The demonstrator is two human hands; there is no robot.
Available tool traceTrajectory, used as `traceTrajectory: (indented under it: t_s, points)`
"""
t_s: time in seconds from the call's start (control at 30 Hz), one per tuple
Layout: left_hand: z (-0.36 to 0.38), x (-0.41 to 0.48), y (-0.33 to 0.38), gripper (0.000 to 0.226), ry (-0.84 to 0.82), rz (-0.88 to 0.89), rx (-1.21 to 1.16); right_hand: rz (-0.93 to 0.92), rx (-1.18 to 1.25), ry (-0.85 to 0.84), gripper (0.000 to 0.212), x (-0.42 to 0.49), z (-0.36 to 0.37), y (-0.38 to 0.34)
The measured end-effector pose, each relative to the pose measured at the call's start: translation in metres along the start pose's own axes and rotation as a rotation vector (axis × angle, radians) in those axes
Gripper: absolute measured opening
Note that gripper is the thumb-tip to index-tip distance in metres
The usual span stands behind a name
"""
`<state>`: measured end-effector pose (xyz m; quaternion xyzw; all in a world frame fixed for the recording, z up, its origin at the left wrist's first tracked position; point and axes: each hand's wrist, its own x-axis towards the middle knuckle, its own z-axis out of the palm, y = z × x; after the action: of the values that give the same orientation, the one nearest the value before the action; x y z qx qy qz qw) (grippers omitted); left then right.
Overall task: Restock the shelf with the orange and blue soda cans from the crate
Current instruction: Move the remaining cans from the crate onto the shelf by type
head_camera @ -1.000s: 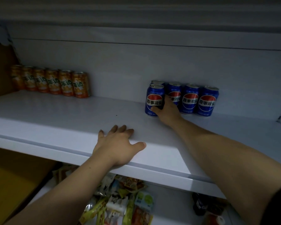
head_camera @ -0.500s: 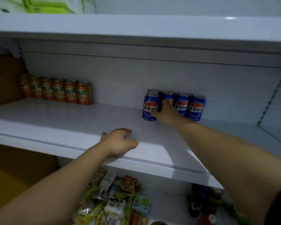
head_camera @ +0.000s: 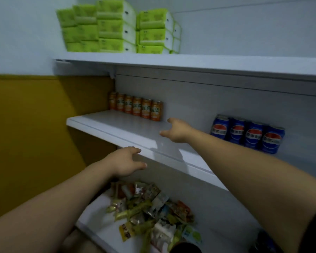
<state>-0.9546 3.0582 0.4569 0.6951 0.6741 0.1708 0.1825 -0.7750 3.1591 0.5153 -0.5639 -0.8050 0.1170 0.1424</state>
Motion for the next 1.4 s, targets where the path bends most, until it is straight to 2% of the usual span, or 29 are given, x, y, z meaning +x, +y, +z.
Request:
traceTrajectory:
  t_s: [0.27,0.47,0.57,0.7,0.83,0.97,1.0,1.07,1.13,1.27,1.4]
  points:
    - [-0.022,-0.129,-0.133,0.078,0.121,-0.459,-0.038,-0.391,-0.071,-0.227,0.077,0.003,0.098,-0.158]
    - [0.007,-0.224,-0.221,0.075,0.15,-0.797,-0.164,-0.637,-0.122,-0.488,0.077,-0.016,0.197,-0.258]
    - [0.031,-0.257,-0.256,0.074,0.125,-0.954,-0.3,-0.73,-0.149,-0.604,0.077,-0.024,0.256,-0.293]
    - [0.066,-0.286,-0.296,0.076,0.105,-1.12,-0.37,-0.772,-0.181,-0.785,0.075,-0.031,0.334,-0.325]
    - [0.097,-0.297,-0.339,0.061,0.072,-1.17,-0.469,-0.72,-0.193,-0.985,0.075,-0.033,0.421,-0.33]
    - [0.132,-0.292,-0.393,0.013,0.038,-1.201,-0.602,-0.706,-0.226,-1.079,0.073,-0.028,0.502,-0.322]
    - [0.142,-0.29,-0.407,0.014,0.026,-1.202,-0.635,-0.69,-0.222,-1.096,0.069,-0.026,0.522,-0.318]
    - [0.17,-0.286,-0.439,0.033,0.001,-1.195,-0.681,-0.644,-0.197,-1.114,0.055,-0.023,0.564,-0.308]
    - [0.196,-0.278,-0.469,0.039,-0.055,-1.171,-0.701,-0.564,-0.185,-1.19,0.049,-0.02,0.607,-0.293]
    - [0.246,-0.259,-0.519,0.036,-0.149,-1.207,-0.737,-0.474,-0.276,-1.302,0.055,-0.018,0.679,-0.268]
    - [0.297,-0.244,-0.562,0.033,-0.194,-1.146,-0.756,-0.436,-0.321,-1.35,0.058,-0.02,0.736,-0.252]
